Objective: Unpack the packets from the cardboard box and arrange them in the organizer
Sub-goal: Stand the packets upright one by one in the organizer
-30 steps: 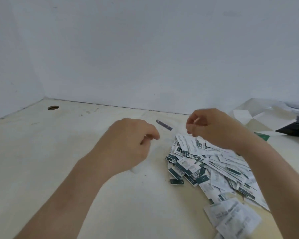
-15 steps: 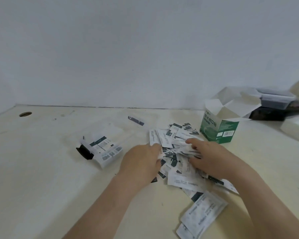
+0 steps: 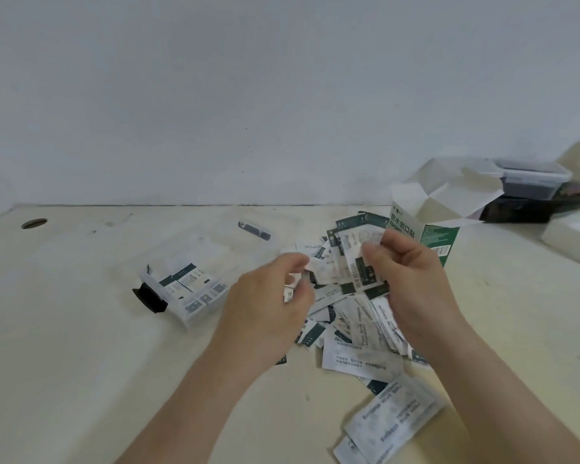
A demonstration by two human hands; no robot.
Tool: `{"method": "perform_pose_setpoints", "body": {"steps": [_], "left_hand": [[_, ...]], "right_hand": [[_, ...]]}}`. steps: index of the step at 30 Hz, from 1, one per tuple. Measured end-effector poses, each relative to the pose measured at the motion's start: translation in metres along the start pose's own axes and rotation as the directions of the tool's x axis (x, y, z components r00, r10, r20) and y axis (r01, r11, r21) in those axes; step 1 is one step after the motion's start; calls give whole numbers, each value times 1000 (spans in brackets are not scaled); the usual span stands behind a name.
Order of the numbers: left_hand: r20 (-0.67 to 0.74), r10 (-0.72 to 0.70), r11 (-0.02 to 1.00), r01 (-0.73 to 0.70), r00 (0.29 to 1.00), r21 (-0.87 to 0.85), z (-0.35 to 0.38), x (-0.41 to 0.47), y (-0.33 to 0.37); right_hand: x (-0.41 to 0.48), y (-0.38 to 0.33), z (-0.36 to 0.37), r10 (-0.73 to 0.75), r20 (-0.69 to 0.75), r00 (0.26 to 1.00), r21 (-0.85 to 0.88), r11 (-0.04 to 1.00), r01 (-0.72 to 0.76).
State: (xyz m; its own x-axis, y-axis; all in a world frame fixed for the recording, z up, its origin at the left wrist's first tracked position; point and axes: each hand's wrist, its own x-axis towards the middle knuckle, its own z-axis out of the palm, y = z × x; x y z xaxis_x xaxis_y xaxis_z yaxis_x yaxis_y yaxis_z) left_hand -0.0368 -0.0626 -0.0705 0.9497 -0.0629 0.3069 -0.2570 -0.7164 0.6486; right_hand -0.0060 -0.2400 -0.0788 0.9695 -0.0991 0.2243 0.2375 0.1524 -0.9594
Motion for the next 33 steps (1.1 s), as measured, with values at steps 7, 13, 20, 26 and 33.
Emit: {"method": "perform_pose_setpoints", "body": {"steps": [7, 13, 20, 26, 33], "left_hand": [[-25, -216, 873, 182, 976, -452, 16, 5, -3], [107, -206, 825, 232, 973, -516, 6, 6, 2], [147, -221, 822, 265, 964, -505, 0, 8, -2], [-504, 197, 966, -254, 841, -47, -9, 4, -7], [-73, 485, 809, -415, 872, 417, 31, -2, 6]], "right_hand": [[-10, 9, 22, 231, 152, 961, 269, 926, -265], [-7, 6, 13, 311, 285, 907, 88, 933, -348], [-3, 3, 6, 388, 103, 916, 200, 894, -401], [-1, 4, 7, 477, -2, 879, 303, 838, -454], [-12, 9, 27, 553, 222, 803, 381, 708, -594]]}}
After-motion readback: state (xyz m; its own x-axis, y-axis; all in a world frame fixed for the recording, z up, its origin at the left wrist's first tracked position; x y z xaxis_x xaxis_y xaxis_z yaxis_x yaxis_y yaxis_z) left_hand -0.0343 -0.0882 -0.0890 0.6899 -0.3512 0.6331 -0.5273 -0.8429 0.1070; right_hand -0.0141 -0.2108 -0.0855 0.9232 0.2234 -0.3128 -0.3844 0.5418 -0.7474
